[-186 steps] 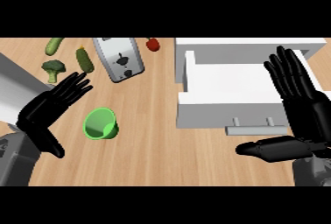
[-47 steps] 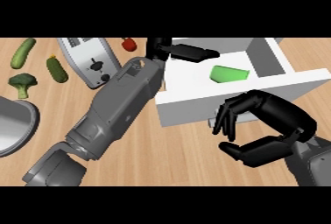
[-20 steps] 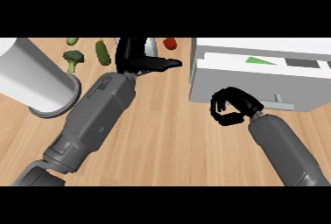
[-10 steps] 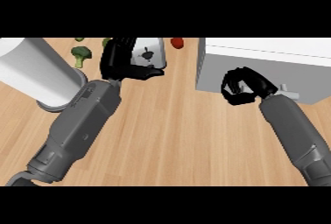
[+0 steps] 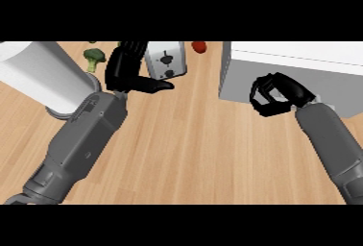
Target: Pick up the cup, place it into the drawer and close the drawer
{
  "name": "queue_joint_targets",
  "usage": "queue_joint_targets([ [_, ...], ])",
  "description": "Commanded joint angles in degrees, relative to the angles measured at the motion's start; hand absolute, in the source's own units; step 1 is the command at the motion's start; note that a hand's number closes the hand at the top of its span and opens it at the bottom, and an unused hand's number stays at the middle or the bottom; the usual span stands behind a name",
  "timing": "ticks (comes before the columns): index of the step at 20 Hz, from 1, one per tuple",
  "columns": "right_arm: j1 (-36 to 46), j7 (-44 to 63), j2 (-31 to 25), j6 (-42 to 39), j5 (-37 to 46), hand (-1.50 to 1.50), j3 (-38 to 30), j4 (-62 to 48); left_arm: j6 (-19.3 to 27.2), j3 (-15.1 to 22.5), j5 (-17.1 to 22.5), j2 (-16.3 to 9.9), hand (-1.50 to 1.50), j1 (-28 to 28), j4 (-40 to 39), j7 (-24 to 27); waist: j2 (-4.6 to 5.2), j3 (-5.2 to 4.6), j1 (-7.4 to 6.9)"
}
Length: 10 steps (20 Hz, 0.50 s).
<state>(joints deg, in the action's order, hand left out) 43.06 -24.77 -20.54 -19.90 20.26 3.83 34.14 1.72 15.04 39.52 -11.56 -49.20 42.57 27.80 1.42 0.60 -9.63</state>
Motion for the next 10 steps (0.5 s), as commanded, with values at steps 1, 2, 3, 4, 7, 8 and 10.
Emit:
queue_joint_targets([
  [1, 10.09, 4.83, -5.81, 6.2, 0.26, 1.5, -5.01, -2.58, -0.96, -0.13, 0.44, -0.11, -1.5, 0.73, 0.95, 0.02, 1.42, -0.42, -2.61],
  [2, 10.18, 4.73, -7.04, 4.81, -0.25, 1.5, -5.34, -1.97, -1.12, 0.48, 0.27, 0.31, -1.5, 1.37, 0.97, -0.4, 1.27, -0.42, -2.61],
  [3, 10.01, 4.84, -6.86, 4.51, -0.76, 1.5, -5.64, -1.73, -1.59, 0.27, 0.3, -0.15, -1.5, 1.58, 1.18, 0.08, 1.36, -0.44, -2.66],
  [4, 9.55, 4.7, -6.95, 3.93, -1.49, 1.5, -6.11, -1.4, -1.74, 0.39, 0.49, 0.19, -1.5, 1.64, 1.61, -0.2, 1.3, -0.39, -2.96],
  [7, 9.19, 5.42, -7.64, 2.75, -1.73, 1.5, -5.98, -0.3, -2.21, -0.27, 0.71, -1.11, -1.5, 1.9, 1.57, -0.12, 1.51, -0.45, -3.1],
  [8, 9.35, 5.9, -7.91, 1.87, -2.3, 1.5, -6.31, -0.12, -2.24, 0.26, 0.6, -0.43, -1.5, 2.36, 1.66, -0.37, 1.38, -0.46, -2.94],
  [10, 9.07, 6.32, -8.09, 1.06, -2.97, 1.5, -6.58, 0.55, -3.47, 0.29, 0.47, -1.47, -1.5, 2.96, 2.01, -0.01, 1.36, -0.5, -3.34],
])
